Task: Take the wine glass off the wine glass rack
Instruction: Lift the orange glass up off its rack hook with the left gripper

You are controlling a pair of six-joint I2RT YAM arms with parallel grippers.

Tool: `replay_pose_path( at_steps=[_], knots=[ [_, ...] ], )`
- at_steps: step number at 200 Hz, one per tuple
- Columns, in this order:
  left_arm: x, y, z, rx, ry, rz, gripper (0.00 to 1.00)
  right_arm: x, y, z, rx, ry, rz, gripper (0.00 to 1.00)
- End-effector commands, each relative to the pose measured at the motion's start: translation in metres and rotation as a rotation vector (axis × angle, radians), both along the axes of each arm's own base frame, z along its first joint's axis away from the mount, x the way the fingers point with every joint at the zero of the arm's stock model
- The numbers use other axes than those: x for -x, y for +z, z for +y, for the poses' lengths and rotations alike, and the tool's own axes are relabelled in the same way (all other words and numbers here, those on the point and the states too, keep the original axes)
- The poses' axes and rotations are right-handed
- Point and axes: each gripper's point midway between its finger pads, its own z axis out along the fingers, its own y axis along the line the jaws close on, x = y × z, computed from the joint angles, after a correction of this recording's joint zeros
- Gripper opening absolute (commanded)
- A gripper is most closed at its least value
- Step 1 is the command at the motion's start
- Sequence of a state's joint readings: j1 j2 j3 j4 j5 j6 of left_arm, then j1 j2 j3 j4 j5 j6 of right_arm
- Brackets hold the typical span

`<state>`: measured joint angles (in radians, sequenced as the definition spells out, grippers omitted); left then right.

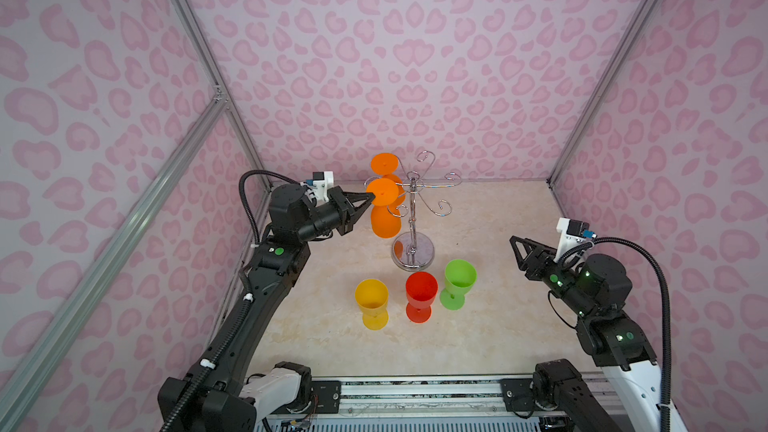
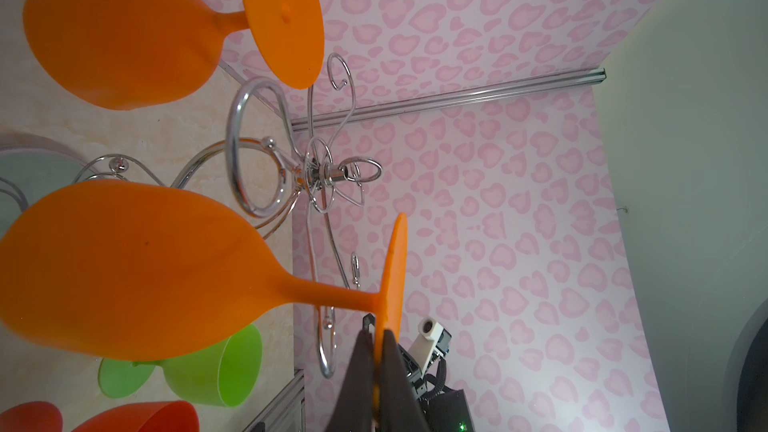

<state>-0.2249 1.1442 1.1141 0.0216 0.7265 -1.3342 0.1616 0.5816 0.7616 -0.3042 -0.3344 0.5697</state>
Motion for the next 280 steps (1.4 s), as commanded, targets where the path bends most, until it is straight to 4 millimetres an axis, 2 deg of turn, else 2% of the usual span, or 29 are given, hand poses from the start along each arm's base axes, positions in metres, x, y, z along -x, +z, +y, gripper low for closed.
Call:
replay_pose_path(
  at_steps=[1, 37, 69, 137, 166, 170, 195, 223, 249, 280],
  knots=[
    [0.011, 0.003, 0.005, -0.001, -0.004, -0.015, 0.04, -0.001, 0.009, 0.001, -0.006, 0.007, -0.03, 0.49],
    [0.022, -0.002, 0.021, -0.006, 0.025, 0.002, 0.03, -0.002, 0.01, 0.003, -0.01, 0.014, -0.029, 0.49],
    [0.039, 0.012, 0.034, -0.004, 0.043, -0.035, 0.03, -0.003, 0.013, 0.003, -0.015, 0.015, -0.031, 0.49],
    [0.084, 0.093, 0.033, -0.013, -0.023, -0.246, 0.03, -0.009, 0.024, 0.009, -0.033, 0.042, -0.048, 0.49],
    [0.088, 0.116, 0.034, -0.013, -0.022, -0.307, 0.03, -0.009, 0.029, 0.012, -0.044, 0.057, -0.059, 0.49],
    [0.093, 0.129, 0.034, -0.009, -0.023, -0.34, 0.03, -0.009, 0.03, 0.012, -0.047, 0.059, -0.06, 0.49],
    [0.098, 0.162, 0.036, 0.007, -0.013, -0.421, 0.03, -0.007, 0.036, 0.015, -0.072, 0.08, -0.082, 0.49],
    [0.097, 0.189, 0.036, 0.041, -0.008, -0.485, 0.03, -0.004, 0.049, 0.025, -0.129, 0.139, -0.118, 0.48],
    [0.099, 0.208, 0.022, 0.089, -0.079, -0.54, 0.03, 0.002, 0.072, 0.037, -0.204, 0.22, -0.187, 0.48],
    [0.106, 0.228, -0.007, 0.178, -0.191, -0.627, 0.03, 0.006, 0.101, 0.048, -0.295, 0.304, -0.292, 0.48]
  ],
)
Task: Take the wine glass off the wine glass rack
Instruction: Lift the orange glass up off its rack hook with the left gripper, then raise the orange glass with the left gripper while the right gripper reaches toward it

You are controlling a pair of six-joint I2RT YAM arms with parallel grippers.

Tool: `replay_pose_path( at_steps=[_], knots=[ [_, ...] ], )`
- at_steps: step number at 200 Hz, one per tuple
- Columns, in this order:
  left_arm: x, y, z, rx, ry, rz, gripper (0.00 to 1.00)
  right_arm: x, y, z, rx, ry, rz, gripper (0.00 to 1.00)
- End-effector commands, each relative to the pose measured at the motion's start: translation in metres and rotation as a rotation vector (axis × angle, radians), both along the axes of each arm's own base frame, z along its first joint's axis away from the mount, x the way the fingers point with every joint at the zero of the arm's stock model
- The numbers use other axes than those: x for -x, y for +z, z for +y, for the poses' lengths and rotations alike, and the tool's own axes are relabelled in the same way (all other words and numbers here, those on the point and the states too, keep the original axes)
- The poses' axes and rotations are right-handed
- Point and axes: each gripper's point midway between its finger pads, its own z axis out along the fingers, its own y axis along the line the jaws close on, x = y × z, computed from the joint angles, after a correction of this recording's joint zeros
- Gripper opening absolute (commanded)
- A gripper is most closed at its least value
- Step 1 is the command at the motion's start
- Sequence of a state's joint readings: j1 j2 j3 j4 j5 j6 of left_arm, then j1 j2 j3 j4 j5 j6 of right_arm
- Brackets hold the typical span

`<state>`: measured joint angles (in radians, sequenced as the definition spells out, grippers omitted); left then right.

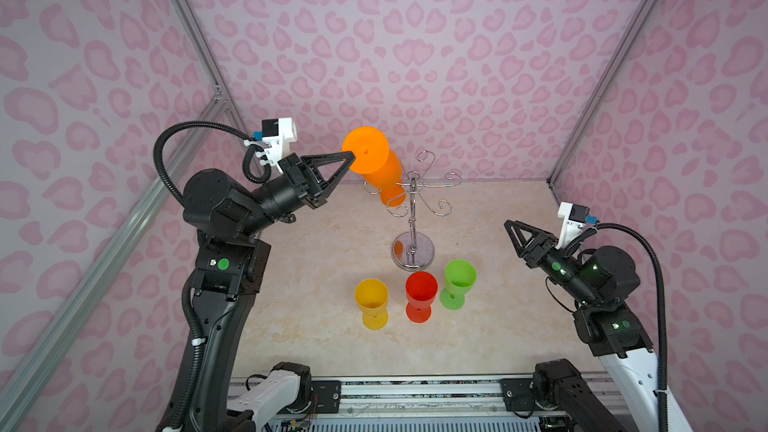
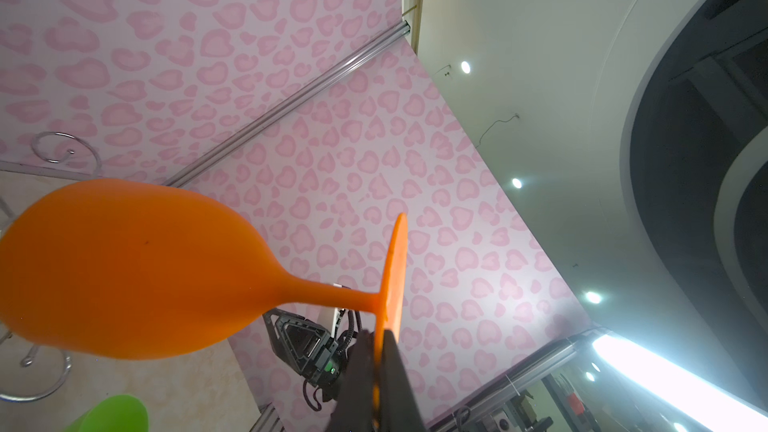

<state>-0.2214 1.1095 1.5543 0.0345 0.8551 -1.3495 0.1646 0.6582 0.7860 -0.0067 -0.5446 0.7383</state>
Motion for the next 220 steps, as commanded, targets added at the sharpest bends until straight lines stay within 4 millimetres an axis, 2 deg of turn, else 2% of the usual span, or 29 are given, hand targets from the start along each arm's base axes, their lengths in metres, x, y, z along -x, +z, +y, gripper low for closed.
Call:
replay_pose_path(
  at_steps=[1, 41, 70, 113, 131, 156, 157, 186, 220],
  knots=[
    [0.018, 0.035, -0.014, 0.076, -0.08, -0.162, 0.03, 0.009, 0.04, 0.013, -0.102, 0.1, -0.14, 0.48],
    [0.02, 0.043, -0.047, 0.161, -0.228, -0.198, 0.03, 0.007, 0.066, 0.037, -0.144, 0.2, -0.228, 0.48],
    [0.018, 0.035, -0.068, 0.219, -0.301, -0.192, 0.03, 0.004, 0.078, 0.051, -0.146, 0.252, -0.28, 0.5],
    [0.011, 0.019, -0.085, 0.307, -0.368, -0.156, 0.03, 0.005, 0.097, 0.051, -0.171, 0.276, -0.383, 0.62],
    [0.008, 0.012, -0.087, 0.342, -0.381, -0.134, 0.03, 0.004, 0.106, 0.039, -0.211, 0.266, -0.424, 0.64],
    [0.006, 0.01, -0.086, 0.395, -0.397, -0.119, 0.03, 0.001, 0.116, 0.022, -0.283, 0.265, -0.464, 0.65],
    [0.003, 0.004, -0.087, 0.392, -0.395, -0.104, 0.03, 0.001, 0.116, 0.022, -0.284, 0.266, -0.465, 0.65],
    [-0.004, -0.01, -0.094, 0.428, -0.415, -0.062, 0.03, -0.001, 0.119, 0.023, -0.339, 0.319, -0.484, 0.65],
    [-0.008, -0.014, -0.098, 0.458, -0.441, -0.041, 0.03, 0.0, 0.125, 0.027, -0.399, 0.403, -0.501, 0.64]
  ],
)
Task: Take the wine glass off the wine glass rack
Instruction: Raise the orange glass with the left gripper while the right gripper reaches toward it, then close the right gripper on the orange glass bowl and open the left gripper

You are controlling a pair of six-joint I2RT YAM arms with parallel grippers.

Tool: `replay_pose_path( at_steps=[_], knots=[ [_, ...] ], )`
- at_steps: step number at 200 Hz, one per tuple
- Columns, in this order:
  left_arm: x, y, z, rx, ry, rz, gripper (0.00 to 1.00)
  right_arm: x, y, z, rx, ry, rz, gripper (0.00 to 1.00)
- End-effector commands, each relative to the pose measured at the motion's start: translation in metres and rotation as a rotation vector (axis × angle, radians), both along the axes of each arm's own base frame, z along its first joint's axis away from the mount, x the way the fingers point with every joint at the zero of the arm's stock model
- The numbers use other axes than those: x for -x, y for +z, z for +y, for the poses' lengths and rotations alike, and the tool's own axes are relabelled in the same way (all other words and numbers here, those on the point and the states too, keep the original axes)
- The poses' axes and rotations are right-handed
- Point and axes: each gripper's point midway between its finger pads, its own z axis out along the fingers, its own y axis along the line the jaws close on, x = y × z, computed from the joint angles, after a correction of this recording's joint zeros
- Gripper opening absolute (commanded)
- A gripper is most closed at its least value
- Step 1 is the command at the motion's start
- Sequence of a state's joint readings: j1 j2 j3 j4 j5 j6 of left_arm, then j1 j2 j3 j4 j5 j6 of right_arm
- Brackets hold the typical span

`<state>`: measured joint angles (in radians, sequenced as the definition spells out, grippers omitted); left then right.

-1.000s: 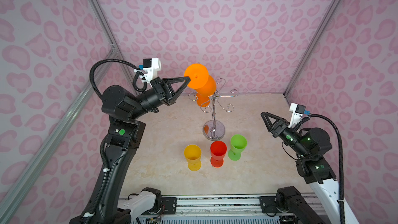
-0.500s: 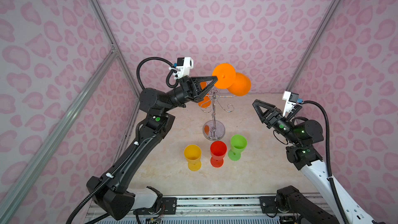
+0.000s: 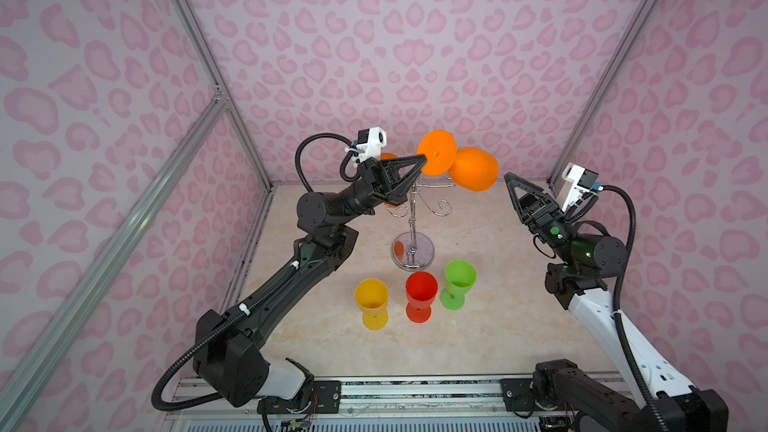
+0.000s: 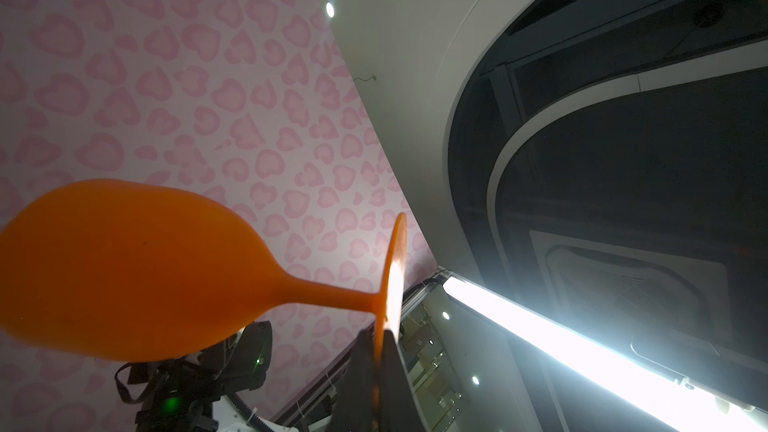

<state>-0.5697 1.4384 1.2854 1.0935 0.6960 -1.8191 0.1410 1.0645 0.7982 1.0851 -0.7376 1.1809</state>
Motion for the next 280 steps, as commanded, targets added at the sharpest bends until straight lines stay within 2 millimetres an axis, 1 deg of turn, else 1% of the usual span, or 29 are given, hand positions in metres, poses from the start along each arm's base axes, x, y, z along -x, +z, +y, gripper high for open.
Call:
replay_pose_path(
  at_steps=[1, 38, 55, 83, 129, 165, 166, 168, 181, 197, 218, 244, 267, 277, 280],
  knots=[
    [0.01, 0.015, 0.01, 0.084, -0.017, -0.052, 0.03, 0.023, 0.021, 0.002, -0.051, 0.098, -0.1, 0.64],
    [0.007, 0.013, 0.005, 0.103, -0.041, -0.037, 0.03, 0.018, 0.021, 0.008, -0.042, 0.14, -0.089, 0.63],
    [0.003, 0.01, 0.001, 0.111, -0.059, -0.018, 0.03, 0.019, 0.022, 0.01, -0.039, 0.155, -0.094, 0.63],
    [-0.002, 0.004, -0.007, 0.115, -0.088, 0.007, 0.03, 0.021, 0.021, 0.021, -0.015, 0.204, -0.091, 0.61],
    [-0.005, 0.004, -0.011, 0.121, -0.104, 0.013, 0.03, 0.023, 0.016, 0.027, 0.014, 0.236, -0.085, 0.39],
    [-0.009, -0.001, -0.014, 0.119, -0.114, 0.027, 0.03, 0.026, 0.012, 0.028, 0.019, 0.246, -0.095, 0.33],
    [-0.007, 0.005, -0.013, 0.127, -0.115, 0.014, 0.03, 0.026, 0.012, 0.028, 0.019, 0.246, -0.096, 0.33],
    [-0.006, 0.008, -0.012, 0.132, -0.117, 0.006, 0.03, 0.027, 0.013, 0.028, 0.018, 0.246, -0.097, 0.33],
    [-0.006, 0.009, -0.012, 0.136, -0.119, 0.006, 0.04, 0.028, 0.012, 0.028, 0.018, 0.246, -0.101, 0.29],
    [-0.007, 0.009, -0.011, 0.146, -0.125, 0.01, 0.08, 0.03, 0.012, 0.027, 0.012, 0.248, -0.108, 0.24],
    [-0.006, 0.01, -0.011, 0.154, -0.129, 0.007, 0.11, 0.034, 0.014, 0.025, -0.003, 0.256, -0.131, 0.14],
    [-0.007, 0.01, -0.011, 0.161, -0.133, 0.005, 0.15, 0.041, 0.019, 0.023, -0.031, 0.279, -0.159, 0.07],
    [-0.007, 0.008, -0.011, 0.172, -0.139, 0.003, 0.27, 0.046, 0.023, 0.021, -0.052, 0.293, -0.176, 0.0],
    [-0.007, 0.008, -0.01, 0.178, -0.141, 0.001, 0.35, 0.046, 0.024, 0.02, -0.057, 0.291, -0.175, 0.0],
    [-0.007, 0.008, -0.01, 0.18, -0.143, 0.0, 0.35, 0.046, 0.025, 0.02, -0.059, 0.289, -0.177, 0.0]
  ],
)
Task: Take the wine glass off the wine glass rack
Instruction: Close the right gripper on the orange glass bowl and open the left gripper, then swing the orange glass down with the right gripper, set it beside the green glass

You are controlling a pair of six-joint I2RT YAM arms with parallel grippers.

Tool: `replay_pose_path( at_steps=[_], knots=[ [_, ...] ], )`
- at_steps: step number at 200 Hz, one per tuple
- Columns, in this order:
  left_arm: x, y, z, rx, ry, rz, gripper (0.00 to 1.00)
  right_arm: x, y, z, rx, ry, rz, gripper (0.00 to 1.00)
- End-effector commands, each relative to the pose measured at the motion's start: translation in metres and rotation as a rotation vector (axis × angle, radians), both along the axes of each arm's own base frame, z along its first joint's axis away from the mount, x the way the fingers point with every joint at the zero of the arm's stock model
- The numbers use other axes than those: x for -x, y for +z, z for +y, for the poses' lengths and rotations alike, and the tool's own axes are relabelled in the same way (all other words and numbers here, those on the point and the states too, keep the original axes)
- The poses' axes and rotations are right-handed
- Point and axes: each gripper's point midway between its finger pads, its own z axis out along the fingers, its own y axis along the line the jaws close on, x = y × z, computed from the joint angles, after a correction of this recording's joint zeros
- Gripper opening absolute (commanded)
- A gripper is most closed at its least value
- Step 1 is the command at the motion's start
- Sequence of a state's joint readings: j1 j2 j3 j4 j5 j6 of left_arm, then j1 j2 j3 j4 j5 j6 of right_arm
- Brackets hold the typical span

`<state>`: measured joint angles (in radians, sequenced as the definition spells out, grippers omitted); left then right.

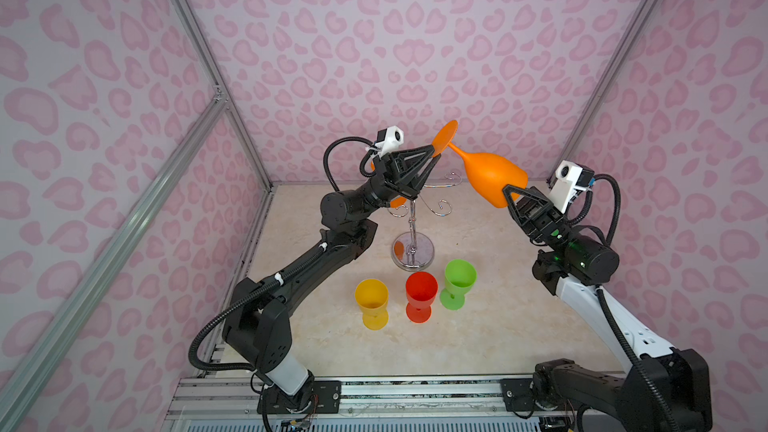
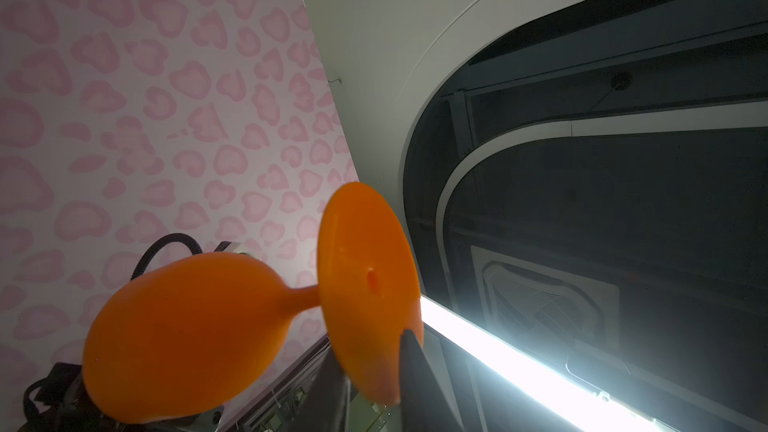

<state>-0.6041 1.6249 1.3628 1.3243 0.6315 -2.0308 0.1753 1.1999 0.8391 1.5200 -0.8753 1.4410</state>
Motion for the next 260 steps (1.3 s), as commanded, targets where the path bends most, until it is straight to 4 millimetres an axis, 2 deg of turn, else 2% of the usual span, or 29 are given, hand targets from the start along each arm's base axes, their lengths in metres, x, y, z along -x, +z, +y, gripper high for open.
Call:
replay_pose_path(
  at_steps=[1, 9, 40, 63, 64, 79, 99, 116, 132, 160, 192, 220, 260],
  knots=[
    [0.016, 0.013, 0.01, 0.065, -0.008, -0.089, 0.38, 0.005, 0.004, -0.002, -0.023, 0.015, -0.009, 0.0],
    [0.016, 0.012, 0.01, 0.067, -0.011, -0.09, 0.45, 0.006, 0.006, -0.004, -0.029, 0.012, -0.012, 0.0],
    [0.017, 0.006, 0.01, 0.063, 0.0, -0.119, 0.62, 0.006, 0.017, -0.011, -0.036, -0.019, -0.024, 0.0],
    [0.021, 0.001, 0.006, 0.035, 0.017, -0.173, 0.72, 0.001, 0.029, -0.019, -0.013, -0.079, -0.021, 0.0],
    [0.019, -0.004, 0.004, 0.025, 0.017, -0.163, 0.72, 0.001, 0.029, -0.019, -0.013, -0.082, -0.021, 0.0],
    [0.017, -0.017, 0.0, -0.006, 0.027, -0.174, 0.75, -0.012, 0.032, -0.025, 0.033, -0.162, 0.028, 0.0],
    [0.017, -0.029, -0.006, -0.053, 0.037, -0.203, 0.77, -0.036, 0.023, -0.037, 0.156, -0.344, 0.142, 0.0],
    [0.02, -0.036, -0.01, -0.094, 0.054, -0.247, 0.8, -0.056, -0.004, -0.056, 0.344, -0.595, 0.282, 0.0],
    [0.023, -0.038, -0.013, -0.13, 0.07, -0.286, 0.81, -0.057, -0.02, -0.081, 0.49, -0.791, 0.374, 0.0],
    [0.026, -0.04, -0.016, -0.198, 0.113, -0.349, 0.82, -0.059, -0.056, -0.106, 0.679, -0.924, 0.532, 0.0],
    [0.027, -0.042, -0.017, -0.267, 0.164, -0.397, 0.83, -0.07, -0.121, -0.11, 0.833, -0.886, 0.697, 0.0],
    [0.024, -0.056, -0.018, -0.376, 0.236, -0.417, 0.83, -0.081, -0.177, -0.111, 0.934, -0.831, 0.819, 0.0],
    [0.024, -0.061, -0.008, -0.506, 0.358, -0.465, 0.84, -0.089, -0.237, -0.085, 1.06, -0.65, 0.883, 0.0]
  ],
)
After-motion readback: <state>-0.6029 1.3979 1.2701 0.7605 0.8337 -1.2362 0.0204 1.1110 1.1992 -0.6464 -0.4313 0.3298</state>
